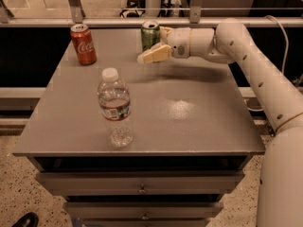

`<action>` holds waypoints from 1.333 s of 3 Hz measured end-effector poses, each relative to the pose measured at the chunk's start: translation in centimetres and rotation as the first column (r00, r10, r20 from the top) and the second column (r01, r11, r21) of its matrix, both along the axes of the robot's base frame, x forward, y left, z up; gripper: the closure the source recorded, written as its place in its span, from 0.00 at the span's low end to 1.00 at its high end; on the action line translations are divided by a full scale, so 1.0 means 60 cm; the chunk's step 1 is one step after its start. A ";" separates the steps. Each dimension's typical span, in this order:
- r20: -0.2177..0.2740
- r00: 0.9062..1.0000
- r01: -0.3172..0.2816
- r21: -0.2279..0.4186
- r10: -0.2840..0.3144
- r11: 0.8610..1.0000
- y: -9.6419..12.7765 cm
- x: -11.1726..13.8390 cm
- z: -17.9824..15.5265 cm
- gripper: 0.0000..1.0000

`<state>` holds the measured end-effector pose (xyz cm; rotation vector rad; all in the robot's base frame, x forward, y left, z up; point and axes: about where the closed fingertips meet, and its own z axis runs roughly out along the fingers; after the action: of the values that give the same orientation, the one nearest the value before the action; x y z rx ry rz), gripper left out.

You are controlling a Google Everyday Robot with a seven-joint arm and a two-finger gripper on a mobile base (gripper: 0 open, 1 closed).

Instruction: Knock green can over

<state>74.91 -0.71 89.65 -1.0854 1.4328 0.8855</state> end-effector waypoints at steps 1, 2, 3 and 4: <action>-0.007 0.998 -0.057 0.059 0.058 0.997 0.017 -0.018 0.011 0.00; -0.005 0.983 -0.181 0.122 0.183 0.976 0.049 -0.073 0.050 0.00; 0.009 0.962 -0.272 0.150 0.273 0.951 0.066 -0.119 0.082 0.00; 0.022 0.947 -0.320 0.146 0.320 0.936 0.072 -0.150 0.099 0.00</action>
Offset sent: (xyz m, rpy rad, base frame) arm -0.0628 0.0349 0.0425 0.1656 0.0280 0.2625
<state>65.93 3.61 95.60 -1.2241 1.1872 1.2055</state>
